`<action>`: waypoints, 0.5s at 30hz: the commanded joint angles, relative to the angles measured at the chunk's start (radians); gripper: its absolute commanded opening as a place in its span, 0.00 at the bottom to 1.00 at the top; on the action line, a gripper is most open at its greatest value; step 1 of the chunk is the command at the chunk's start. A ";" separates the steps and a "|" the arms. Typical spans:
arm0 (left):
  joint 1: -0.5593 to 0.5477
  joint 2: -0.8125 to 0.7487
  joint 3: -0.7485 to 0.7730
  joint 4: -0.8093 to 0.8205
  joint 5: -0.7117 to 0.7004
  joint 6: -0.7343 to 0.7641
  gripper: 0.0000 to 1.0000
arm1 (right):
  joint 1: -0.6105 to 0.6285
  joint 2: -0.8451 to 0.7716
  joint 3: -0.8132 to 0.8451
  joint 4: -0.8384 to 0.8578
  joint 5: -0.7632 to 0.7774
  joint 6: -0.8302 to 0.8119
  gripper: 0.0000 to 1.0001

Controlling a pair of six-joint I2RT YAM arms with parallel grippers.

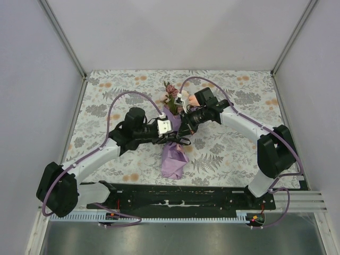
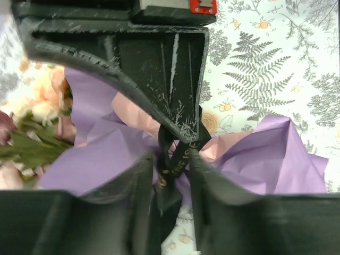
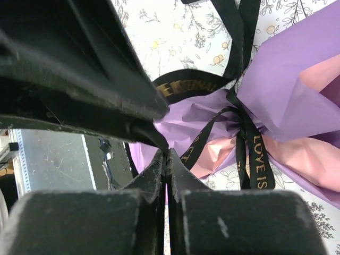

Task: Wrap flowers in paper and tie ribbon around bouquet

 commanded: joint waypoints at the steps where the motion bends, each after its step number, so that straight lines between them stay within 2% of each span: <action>1: 0.099 -0.051 0.100 -0.186 0.043 0.021 0.53 | 0.002 -0.012 0.031 0.041 0.009 0.004 0.00; 4: 0.308 -0.120 0.117 -0.424 0.128 0.160 0.66 | 0.002 -0.012 0.033 0.036 0.016 0.001 0.00; 7: 0.465 -0.138 0.077 -0.635 0.108 0.390 0.69 | 0.003 -0.014 0.040 0.033 0.016 0.004 0.00; 9: 0.539 -0.090 0.042 -0.710 0.099 0.525 0.70 | 0.003 -0.017 0.046 0.032 0.018 0.004 0.00; 12: 0.553 0.017 0.019 -0.718 0.047 0.570 0.83 | 0.003 -0.008 0.059 0.022 0.022 0.001 0.00; 15: 0.552 0.109 0.005 -0.685 0.018 0.590 0.85 | 0.003 -0.002 0.072 0.005 0.029 -0.008 0.00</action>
